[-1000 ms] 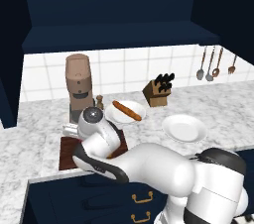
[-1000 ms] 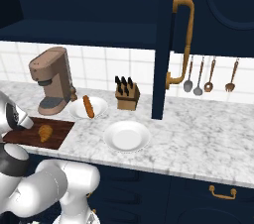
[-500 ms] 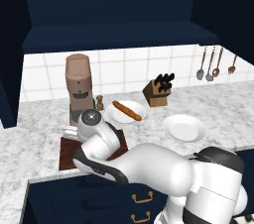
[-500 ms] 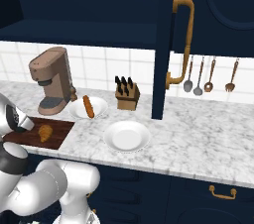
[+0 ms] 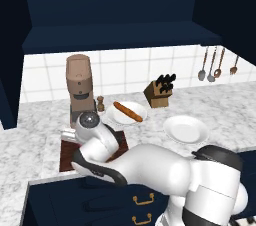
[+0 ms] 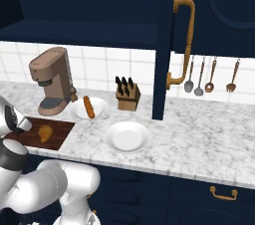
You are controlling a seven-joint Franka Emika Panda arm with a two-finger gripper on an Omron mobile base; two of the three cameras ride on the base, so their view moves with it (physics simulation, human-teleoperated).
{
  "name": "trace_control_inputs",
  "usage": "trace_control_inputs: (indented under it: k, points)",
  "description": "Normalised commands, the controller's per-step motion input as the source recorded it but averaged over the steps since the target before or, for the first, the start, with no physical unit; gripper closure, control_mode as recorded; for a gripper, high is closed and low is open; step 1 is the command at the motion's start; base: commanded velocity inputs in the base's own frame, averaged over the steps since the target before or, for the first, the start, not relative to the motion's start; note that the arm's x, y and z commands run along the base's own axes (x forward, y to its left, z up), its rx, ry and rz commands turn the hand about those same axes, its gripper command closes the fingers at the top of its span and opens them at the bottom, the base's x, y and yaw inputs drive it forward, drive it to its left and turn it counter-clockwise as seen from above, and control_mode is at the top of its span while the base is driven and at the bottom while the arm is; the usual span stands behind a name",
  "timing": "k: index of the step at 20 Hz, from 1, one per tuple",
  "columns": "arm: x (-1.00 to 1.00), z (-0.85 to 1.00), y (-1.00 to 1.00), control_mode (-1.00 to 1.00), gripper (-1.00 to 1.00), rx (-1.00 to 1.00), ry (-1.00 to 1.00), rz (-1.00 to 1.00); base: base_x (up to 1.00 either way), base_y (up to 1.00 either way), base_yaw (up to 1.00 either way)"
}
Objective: From the different types of pastries on the counter, select a croissant and place it on the cutting board. Then retrieve a jar of jam from the cabinet and place it alongside the croissant on the cutting board.
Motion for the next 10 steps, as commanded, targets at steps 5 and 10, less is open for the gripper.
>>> trace_control_inputs:
  k: [5, 10]
  points:
    - [0.0, 0.0, 0.12, -1.0, -1.0, 0.04, 0.0, 0.0, 0.0, 0.0, 0.0]
    - [0.0, -0.01, -0.07, -1.0, -1.0, 0.05, 0.0, 0.0, 0.0, 0.0, 0.0]
